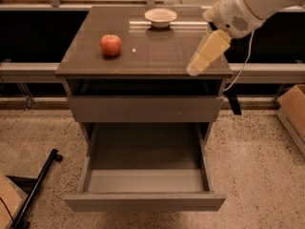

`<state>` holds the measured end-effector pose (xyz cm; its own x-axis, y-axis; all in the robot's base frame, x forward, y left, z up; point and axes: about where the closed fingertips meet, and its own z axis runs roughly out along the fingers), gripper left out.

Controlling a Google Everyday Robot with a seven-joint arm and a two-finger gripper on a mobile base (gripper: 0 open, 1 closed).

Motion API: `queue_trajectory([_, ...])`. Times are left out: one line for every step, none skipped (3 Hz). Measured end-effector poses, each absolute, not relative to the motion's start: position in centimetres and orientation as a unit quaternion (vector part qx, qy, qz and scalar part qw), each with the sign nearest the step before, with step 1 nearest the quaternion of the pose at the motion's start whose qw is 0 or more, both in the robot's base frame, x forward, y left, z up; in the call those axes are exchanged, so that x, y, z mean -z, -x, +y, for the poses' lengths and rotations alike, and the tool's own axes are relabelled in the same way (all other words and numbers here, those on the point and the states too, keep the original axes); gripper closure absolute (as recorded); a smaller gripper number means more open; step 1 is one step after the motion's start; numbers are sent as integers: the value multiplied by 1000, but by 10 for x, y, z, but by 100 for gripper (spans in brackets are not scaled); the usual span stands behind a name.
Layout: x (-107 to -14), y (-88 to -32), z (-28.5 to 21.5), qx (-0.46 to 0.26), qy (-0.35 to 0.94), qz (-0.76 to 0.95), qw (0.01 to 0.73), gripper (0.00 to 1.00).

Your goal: Place apple into middle drawer

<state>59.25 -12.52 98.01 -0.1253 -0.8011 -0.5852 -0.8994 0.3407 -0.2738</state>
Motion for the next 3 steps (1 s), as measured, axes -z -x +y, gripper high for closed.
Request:
queue_trajectory([-969, -654, -89, -109, 552, 736, 376, 0])
queue_trajectory([-949, -713, -58, -136, 542, 735, 384, 0])
queue_trajectory([-965, -729, -53, -134, 538, 726, 405, 0])
